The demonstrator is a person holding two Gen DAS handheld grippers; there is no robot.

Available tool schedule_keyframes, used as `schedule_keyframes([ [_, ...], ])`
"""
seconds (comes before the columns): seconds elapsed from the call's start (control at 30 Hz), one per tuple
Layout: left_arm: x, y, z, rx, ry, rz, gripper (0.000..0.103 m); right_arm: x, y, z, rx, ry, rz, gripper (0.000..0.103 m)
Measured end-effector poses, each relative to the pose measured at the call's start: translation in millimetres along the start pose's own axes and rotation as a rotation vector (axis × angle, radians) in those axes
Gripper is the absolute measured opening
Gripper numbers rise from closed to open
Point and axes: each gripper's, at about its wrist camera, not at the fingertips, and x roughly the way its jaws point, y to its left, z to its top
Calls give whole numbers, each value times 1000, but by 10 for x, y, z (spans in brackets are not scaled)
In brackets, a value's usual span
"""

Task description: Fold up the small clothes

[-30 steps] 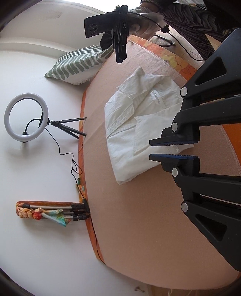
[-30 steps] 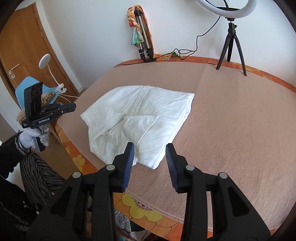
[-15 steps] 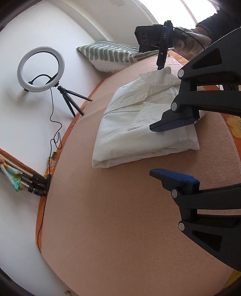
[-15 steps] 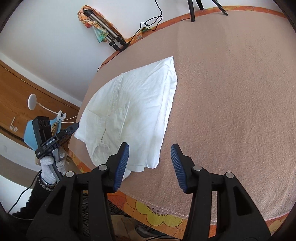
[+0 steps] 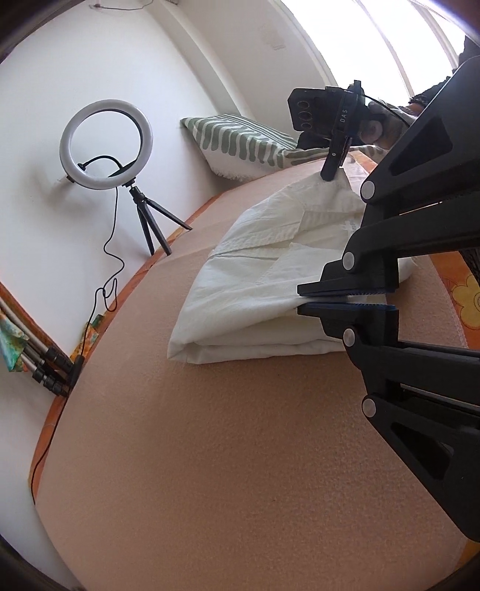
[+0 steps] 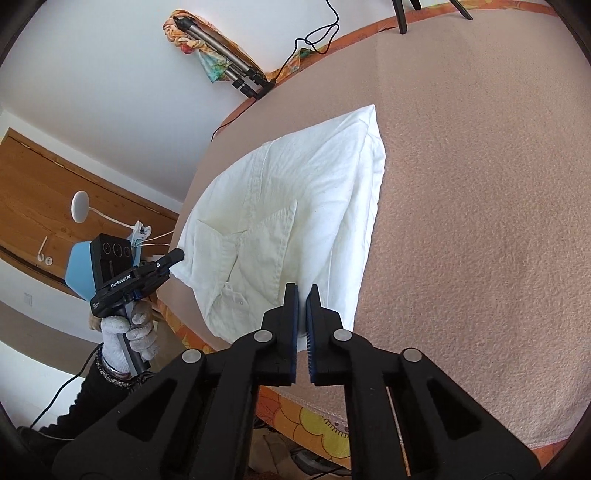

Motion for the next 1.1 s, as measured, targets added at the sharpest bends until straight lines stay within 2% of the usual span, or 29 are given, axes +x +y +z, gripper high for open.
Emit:
schedule_keyframes([
  [0.03, -20, -26, -4, 23, 1, 9, 1, -61, 17, 18, -7, -15, 10, 4],
  [0.1, 29, -89, -57, 131, 21, 131, 1, -152, 23, 21, -32, -34, -11, 4],
  [0.13, 85, -63, -103, 154, 40, 172, 1, -156, -20, 17, -32, -31, -32, 3],
  [0.2, 225, 51, -185, 146, 89, 219, 1, -62, -176, -11, 19, 6, -61, 3],
  [0.27, 326, 71, -271, 182, 116, 256, 1, 64, -269, -56, 27, 49, -119, 3],
  [0.33, 313, -4, -281, 232, 106, 279, 1, 141, -261, -78, -3, 70, -158, 3],
  [0.53, 198, -86, -212, 242, 89, 268, 2, 90, -153, -38, -74, 75, -216, 3],
  [0.6, 111, -134, -165, 256, 63, 262, 3, -12, -34, -26, -133, 77, -230, 11],
  [0.67, 23, -178, -100, 261, 36, 256, 4, -160, 102, -21, -193, 31, -262, 36],
  [0.73, -80, -247, -35, 272, -15, 261, 5, -277, 245, 29, -245, -18, -280, 42],
  [0.8, -148, -360, 39, 291, -64, 248, 5, -366, 404, 113, -285, -66, -291, 42],
  [0.9, -64, -495, 84, 323, -88, 229, 5, -364, 709, 323, -351, -121, -250, 42],
  [1.0, 154, -425, 108, 277, -61, 220, 5, -119, 1061, 620, -410, -102, -207, 39],
  [1.1, 335, -276, 85, 218, -2, 216, 5, 349, 1416, 922, -460, -31, -183, 30],
])
